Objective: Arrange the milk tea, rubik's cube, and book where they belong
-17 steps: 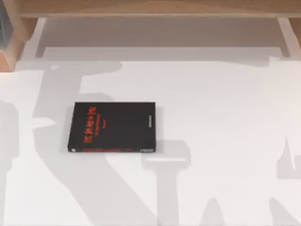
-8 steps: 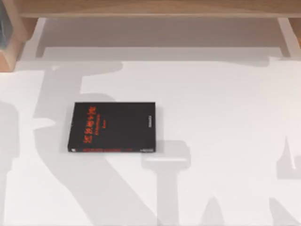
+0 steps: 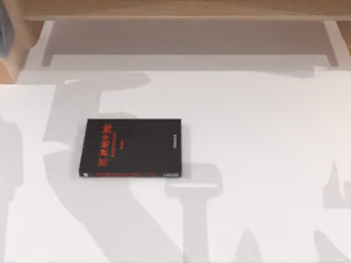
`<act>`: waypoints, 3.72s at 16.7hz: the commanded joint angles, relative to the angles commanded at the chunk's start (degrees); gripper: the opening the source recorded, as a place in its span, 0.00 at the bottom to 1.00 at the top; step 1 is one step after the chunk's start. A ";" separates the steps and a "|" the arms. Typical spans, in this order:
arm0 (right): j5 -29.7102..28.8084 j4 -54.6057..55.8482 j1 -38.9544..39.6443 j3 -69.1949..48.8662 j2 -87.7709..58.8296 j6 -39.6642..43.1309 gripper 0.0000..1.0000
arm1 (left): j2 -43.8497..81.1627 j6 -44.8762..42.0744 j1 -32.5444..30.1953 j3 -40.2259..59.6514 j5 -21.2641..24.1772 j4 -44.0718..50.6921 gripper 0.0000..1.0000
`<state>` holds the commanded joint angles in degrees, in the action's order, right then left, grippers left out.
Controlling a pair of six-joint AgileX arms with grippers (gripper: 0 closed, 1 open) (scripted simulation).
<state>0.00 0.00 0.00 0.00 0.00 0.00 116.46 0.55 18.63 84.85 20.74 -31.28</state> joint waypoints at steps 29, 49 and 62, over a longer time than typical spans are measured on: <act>0.00 0.00 0.00 0.00 0.00 0.00 1.00 | -28.13 -53.04 -42.92 -54.43 -56.01 -7.93 0.00; 0.00 0.00 0.00 0.00 0.00 0.00 1.00 | -14.07 -67.06 -63.40 -54.77 -56.14 -3.65 0.00; 0.00 0.00 0.00 0.00 0.00 0.00 1.00 | -14.07 -67.06 -63.40 -54.77 -56.14 -3.65 0.90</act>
<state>0.00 0.00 0.00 0.00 0.00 0.00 102.39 -66.51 -44.77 30.08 -35.40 -34.92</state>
